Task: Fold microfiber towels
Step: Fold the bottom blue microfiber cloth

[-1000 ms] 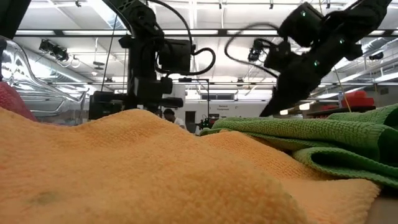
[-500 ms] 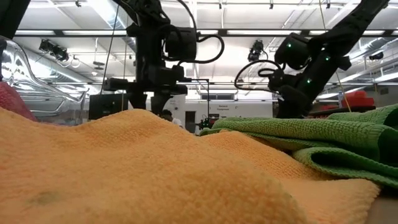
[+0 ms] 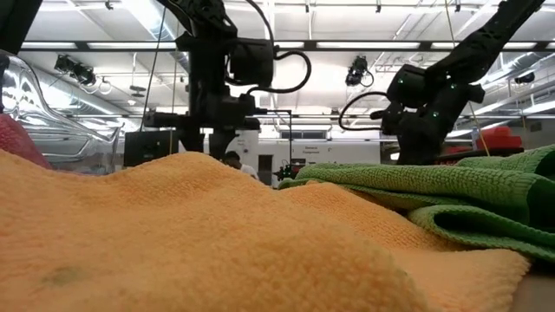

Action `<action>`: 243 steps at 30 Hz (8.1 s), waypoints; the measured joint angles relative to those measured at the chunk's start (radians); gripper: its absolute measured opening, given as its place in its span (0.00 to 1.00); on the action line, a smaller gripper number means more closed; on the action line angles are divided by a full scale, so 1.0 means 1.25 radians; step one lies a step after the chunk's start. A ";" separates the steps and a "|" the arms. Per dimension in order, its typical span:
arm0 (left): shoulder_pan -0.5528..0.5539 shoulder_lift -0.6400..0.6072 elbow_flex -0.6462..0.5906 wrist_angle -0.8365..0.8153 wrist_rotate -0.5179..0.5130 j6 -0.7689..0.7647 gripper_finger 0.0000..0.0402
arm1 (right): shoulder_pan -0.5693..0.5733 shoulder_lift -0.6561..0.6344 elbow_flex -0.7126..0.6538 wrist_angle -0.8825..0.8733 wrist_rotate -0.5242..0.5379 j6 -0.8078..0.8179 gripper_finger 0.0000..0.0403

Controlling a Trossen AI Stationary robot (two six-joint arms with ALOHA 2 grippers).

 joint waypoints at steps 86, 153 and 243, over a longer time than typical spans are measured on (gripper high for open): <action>-0.001 -0.001 0.031 0.033 0.038 -0.048 0.15 | 0.084 0.018 0.044 -0.256 0.124 0.111 0.03; 0.174 0.177 0.030 0.519 -0.172 -0.163 0.03 | 0.431 0.017 0.166 -0.264 0.131 0.087 0.41; -0.205 0.035 0.029 0.426 0.131 -0.774 0.08 | 0.628 -0.060 0.013 0.208 0.281 0.156 0.41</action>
